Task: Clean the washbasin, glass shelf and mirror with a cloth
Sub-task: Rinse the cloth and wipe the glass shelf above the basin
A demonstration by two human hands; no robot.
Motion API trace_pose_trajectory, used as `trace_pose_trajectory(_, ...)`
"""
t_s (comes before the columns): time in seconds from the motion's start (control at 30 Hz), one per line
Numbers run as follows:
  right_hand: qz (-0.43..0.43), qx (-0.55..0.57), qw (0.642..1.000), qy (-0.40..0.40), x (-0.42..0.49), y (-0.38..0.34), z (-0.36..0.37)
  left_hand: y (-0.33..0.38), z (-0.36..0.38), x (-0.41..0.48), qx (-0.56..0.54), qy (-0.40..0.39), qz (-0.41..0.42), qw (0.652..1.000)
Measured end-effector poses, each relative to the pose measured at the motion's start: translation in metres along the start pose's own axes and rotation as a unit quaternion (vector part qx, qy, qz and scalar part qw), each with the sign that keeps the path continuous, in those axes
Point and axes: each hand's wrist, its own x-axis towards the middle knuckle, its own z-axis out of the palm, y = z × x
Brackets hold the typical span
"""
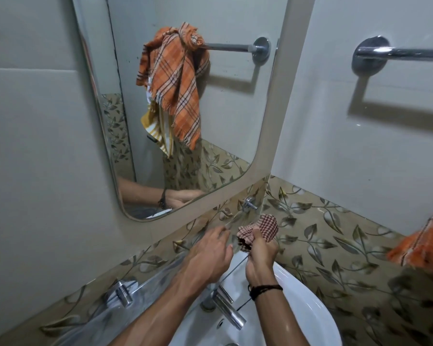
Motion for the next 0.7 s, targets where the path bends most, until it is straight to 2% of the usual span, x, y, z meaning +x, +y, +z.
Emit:
trace_pose_trajectory(0.2,0.016,-0.027,0.999,-0.014,0.053,-0.044,0.004,-0.003,0.002,0.001,0.006,-0.004,0.007,1.0)
trace_pose_trajectory(0.37,-0.025,-0.041,0.998,0.031,0.094,-0.073,0.012,-0.002,0.001,0.0,0.011,0.004,0.009,1.0)
trace_pose_trajectory(0.53,-0.035,-0.062,0.996,0.06,0.058,-0.051,0.011,-0.001,0.003,0.001,0.008,-0.003,0.007,1.0)
trace_pose_trajectory(0.7,-0.014,-0.028,0.999,-0.008,-0.003,0.0,-0.001,-0.002,0.005,0.003,0.014,0.005,0.008,1.0)
